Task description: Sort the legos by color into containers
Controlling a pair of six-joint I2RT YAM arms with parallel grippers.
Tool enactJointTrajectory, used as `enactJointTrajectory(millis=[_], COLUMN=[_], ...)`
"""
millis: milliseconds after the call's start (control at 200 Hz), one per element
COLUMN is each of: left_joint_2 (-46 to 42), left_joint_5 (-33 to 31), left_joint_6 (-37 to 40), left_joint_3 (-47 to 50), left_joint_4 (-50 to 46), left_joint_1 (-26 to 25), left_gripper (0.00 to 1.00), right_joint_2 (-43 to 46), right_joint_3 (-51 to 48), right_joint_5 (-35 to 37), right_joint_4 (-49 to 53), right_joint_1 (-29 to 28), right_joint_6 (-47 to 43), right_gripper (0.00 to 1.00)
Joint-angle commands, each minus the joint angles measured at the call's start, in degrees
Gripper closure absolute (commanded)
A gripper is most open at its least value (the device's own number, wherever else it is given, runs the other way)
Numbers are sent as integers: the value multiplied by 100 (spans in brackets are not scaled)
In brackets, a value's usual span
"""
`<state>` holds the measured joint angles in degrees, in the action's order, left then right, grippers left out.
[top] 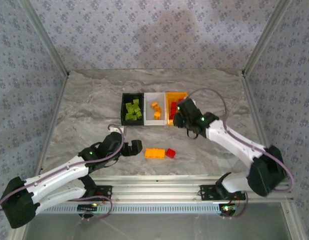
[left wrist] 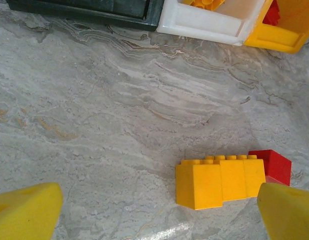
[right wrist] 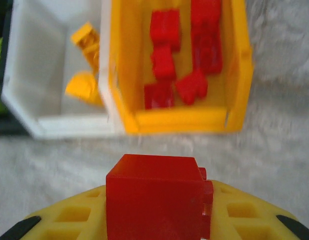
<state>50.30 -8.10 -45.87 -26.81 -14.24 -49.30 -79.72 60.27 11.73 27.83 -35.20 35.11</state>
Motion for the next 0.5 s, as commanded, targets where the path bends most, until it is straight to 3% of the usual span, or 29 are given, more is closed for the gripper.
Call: enactJointTrajectory(millis=[0, 210, 280, 380, 500], left_joint_2=[32, 74, 101, 145, 199], left_joint_5=[113, 209, 221, 232, 263], left_joint_6=[100, 126, 137, 156, 200], left_joint_3=[-128, -88, -72, -66, -100], left_joint_4=[88, 56, 53, 45, 68], left_joint_1=[-26, -25, -25, -19, -20], left_gripper=[0, 0, 0, 0, 0], right_joint_2=[-881, -2220, -2449, -2447, -2040], right_joint_3=[499, 1573, 1771, 1850, 1645], right_joint_5=[54, -67, -158, -164, -154], right_joint_4=[-335, -384, -365, -364, -376], right_joint_1=[427, 870, 913, 903, 804], right_joint_6=[-395, -377, -356, -362, -382], right_gripper=[67, 64, 55, 34, 24])
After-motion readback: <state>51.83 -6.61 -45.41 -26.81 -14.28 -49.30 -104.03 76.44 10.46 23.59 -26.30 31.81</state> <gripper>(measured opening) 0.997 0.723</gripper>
